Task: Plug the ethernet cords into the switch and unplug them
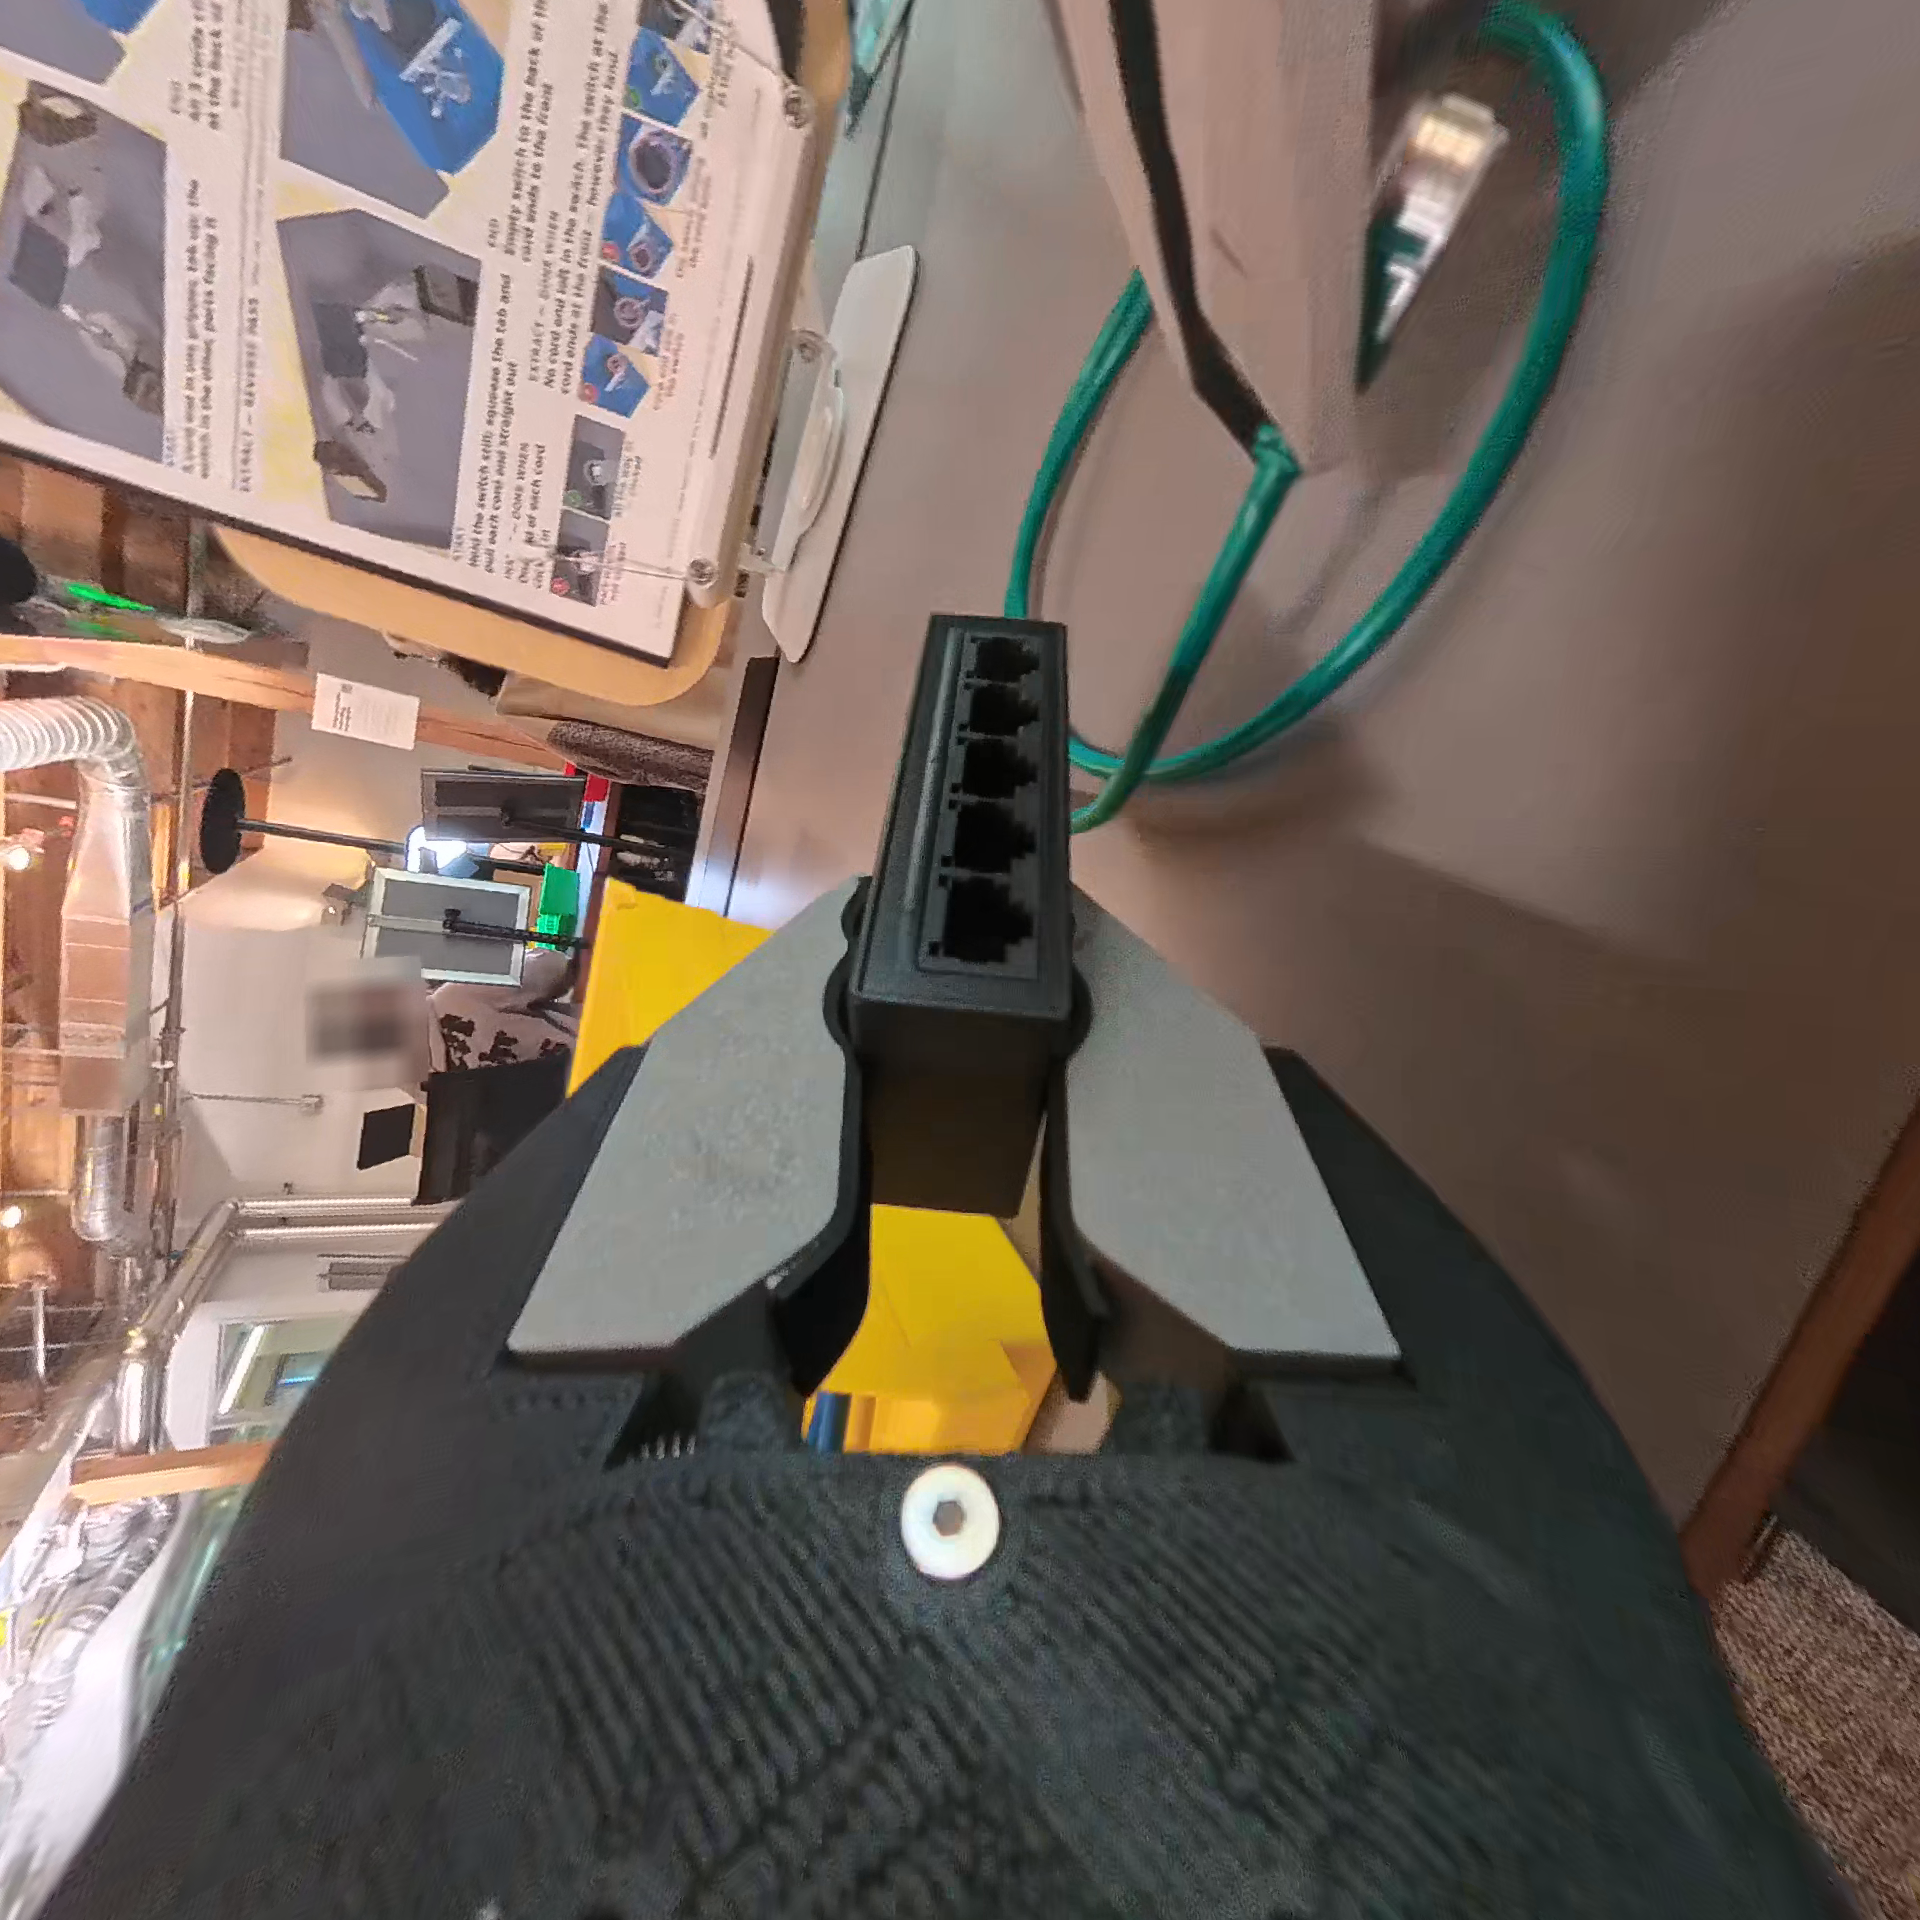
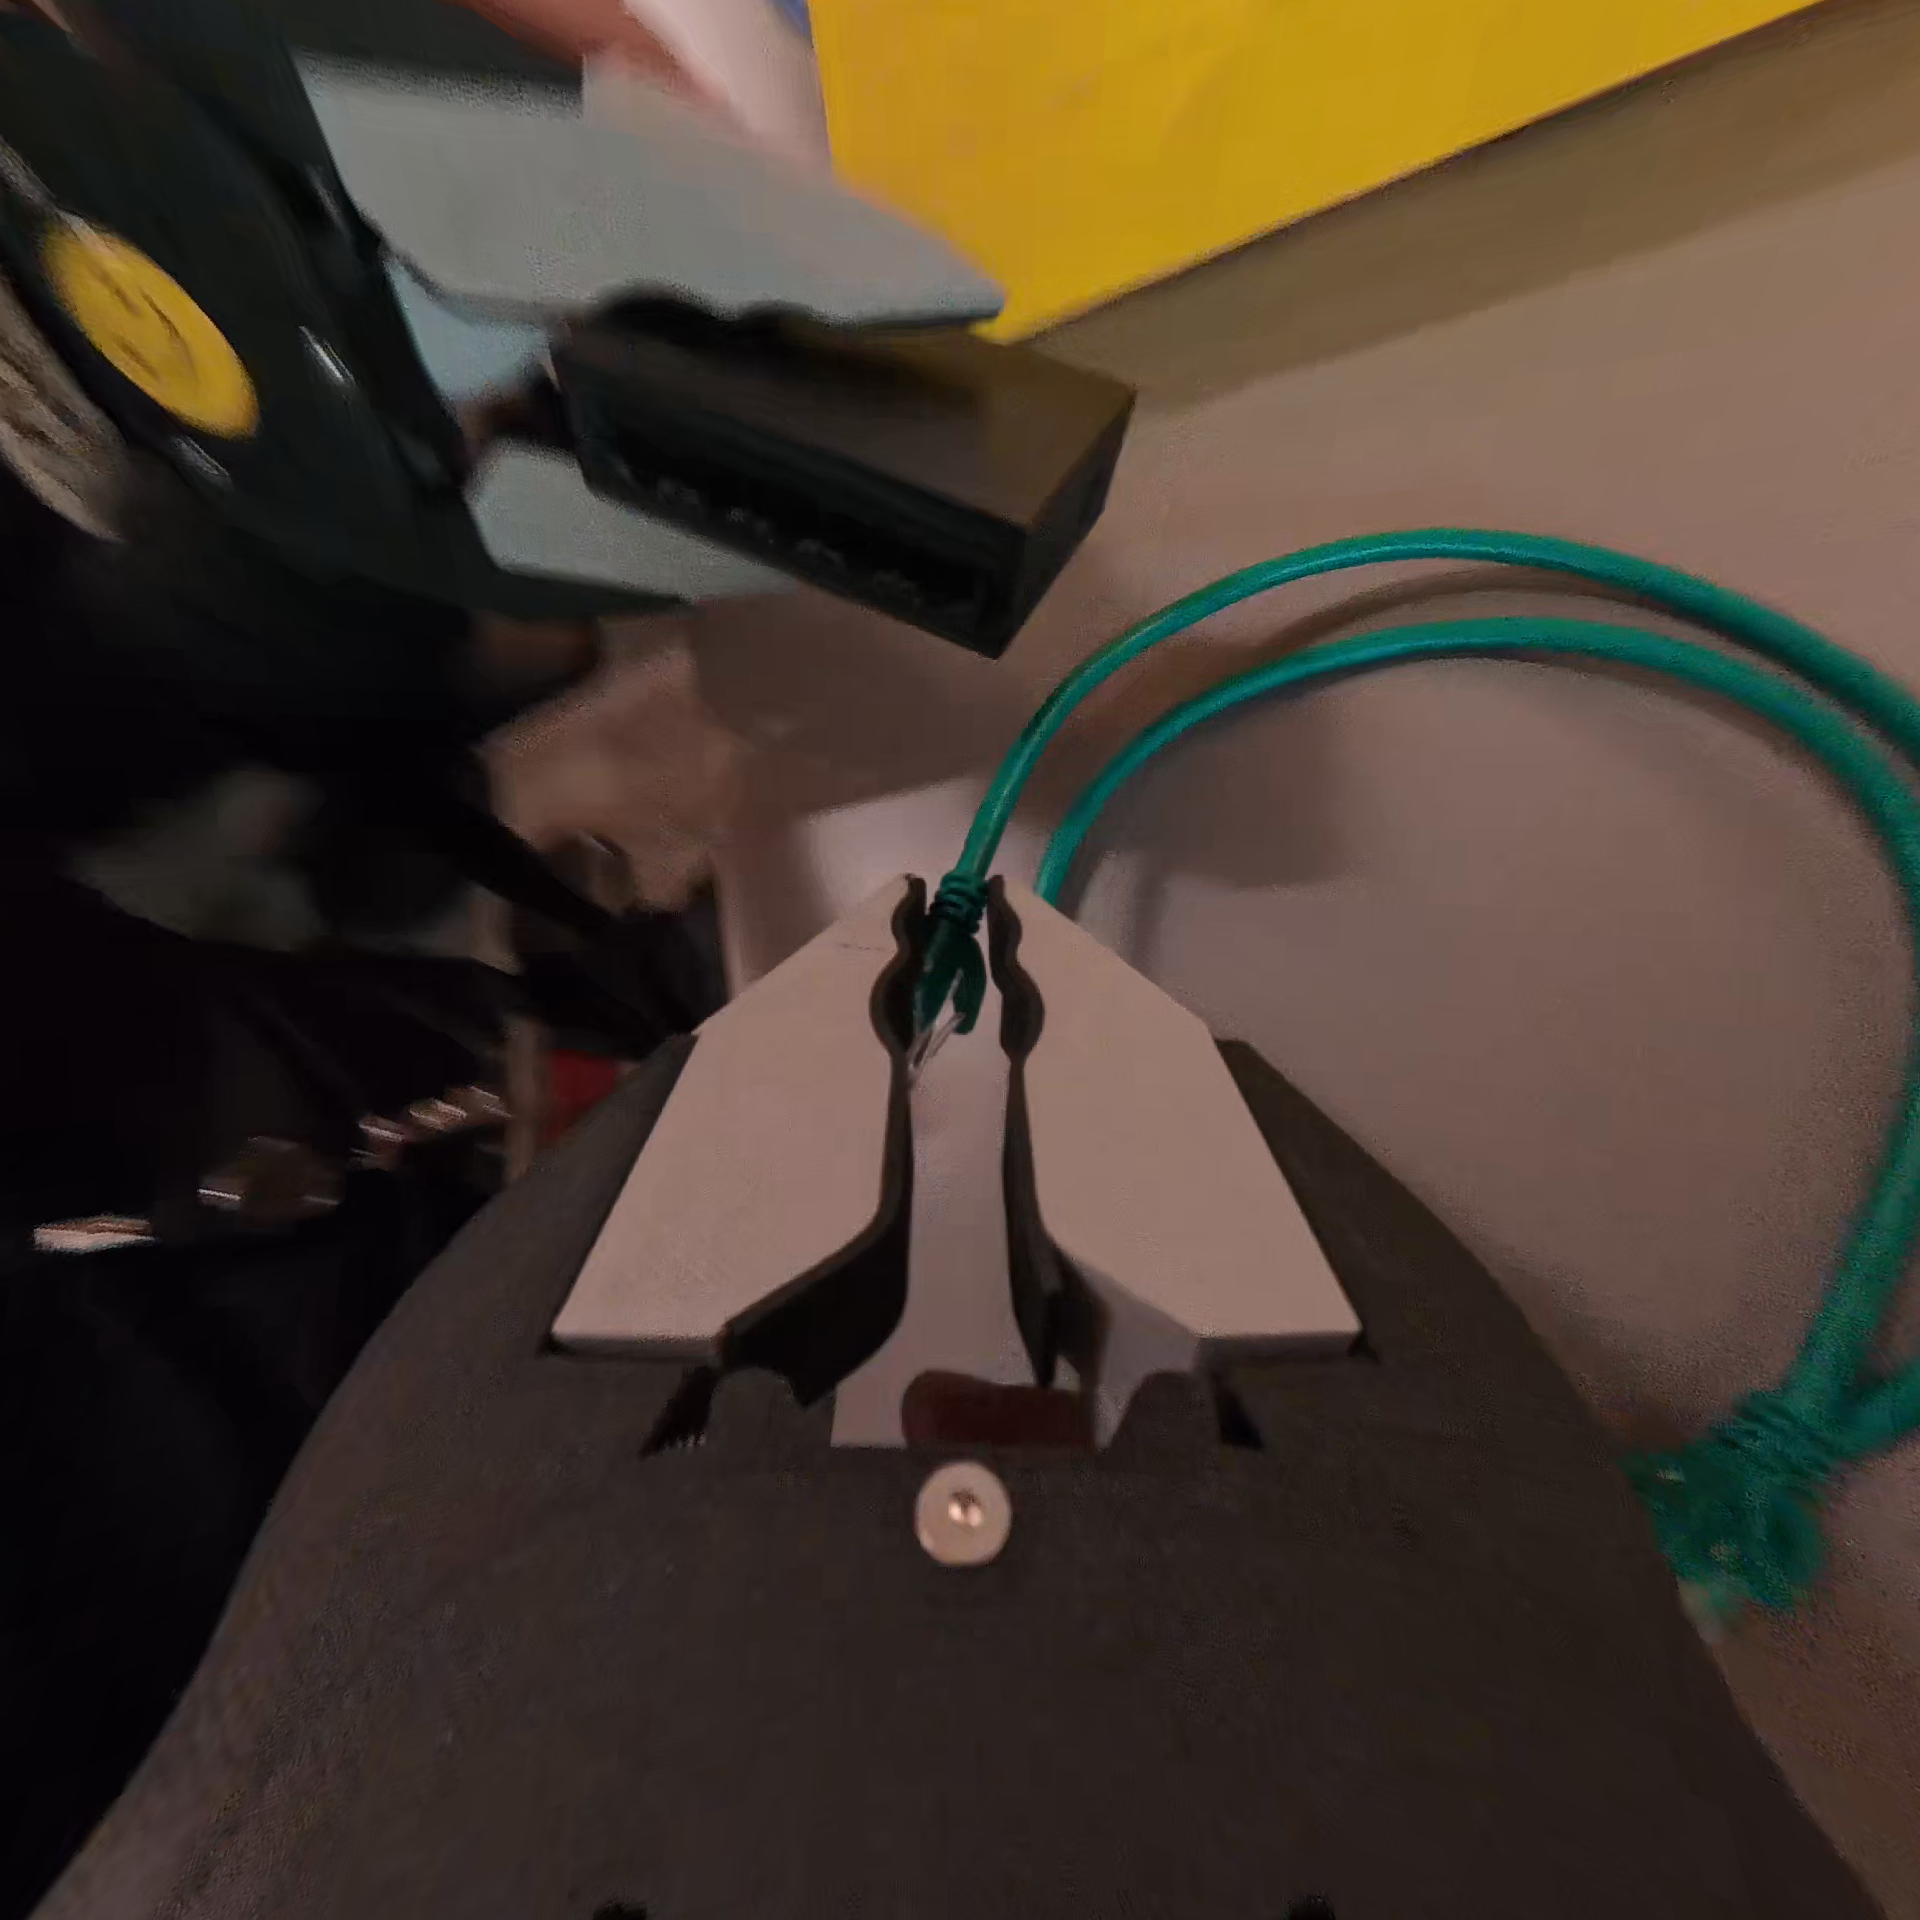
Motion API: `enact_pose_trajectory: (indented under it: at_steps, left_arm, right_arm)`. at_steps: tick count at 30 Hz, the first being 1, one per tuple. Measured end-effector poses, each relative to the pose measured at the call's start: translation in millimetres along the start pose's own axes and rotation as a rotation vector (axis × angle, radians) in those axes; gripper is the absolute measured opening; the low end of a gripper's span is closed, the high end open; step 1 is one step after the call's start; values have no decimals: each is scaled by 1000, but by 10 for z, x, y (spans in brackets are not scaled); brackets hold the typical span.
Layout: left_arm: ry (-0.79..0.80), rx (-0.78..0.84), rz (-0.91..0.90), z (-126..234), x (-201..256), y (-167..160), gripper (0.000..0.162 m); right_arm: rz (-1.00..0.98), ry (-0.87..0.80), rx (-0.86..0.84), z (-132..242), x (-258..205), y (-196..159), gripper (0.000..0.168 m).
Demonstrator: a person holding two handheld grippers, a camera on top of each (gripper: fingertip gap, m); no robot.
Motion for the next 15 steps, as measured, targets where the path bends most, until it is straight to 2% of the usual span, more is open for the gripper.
enact_pose_trajectory:
  at_steps: [3,5,10,12,15]
  left_arm:
    - [12,30,13,58,-51,31,30]
    - [13,50,16,78,-51,85,30]
    - [-97,112,20,56,92,273,30]
    - [-91,90,45,10,106,289,30]
    - [-31,24,74,-53,44,216,30]
  right_arm:
    - [-181,168,190,178,90,68,6]
    - [-243,199,284,242,108,107,6]
    - [-378,264,540,332,113,190,5]
    - [-329,273,500,273,46,152,5]
    - [-168,148,392,187,-67,47,6]
Point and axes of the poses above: each gripper's, where its closed fingertips meet, z back along the fingers, y out of its top, x = y × z across the jaws, the point moved 8 cm from there along z, back along the fingers, and after that the axes turned 8 degrees about -y, right-handed, at the moved point
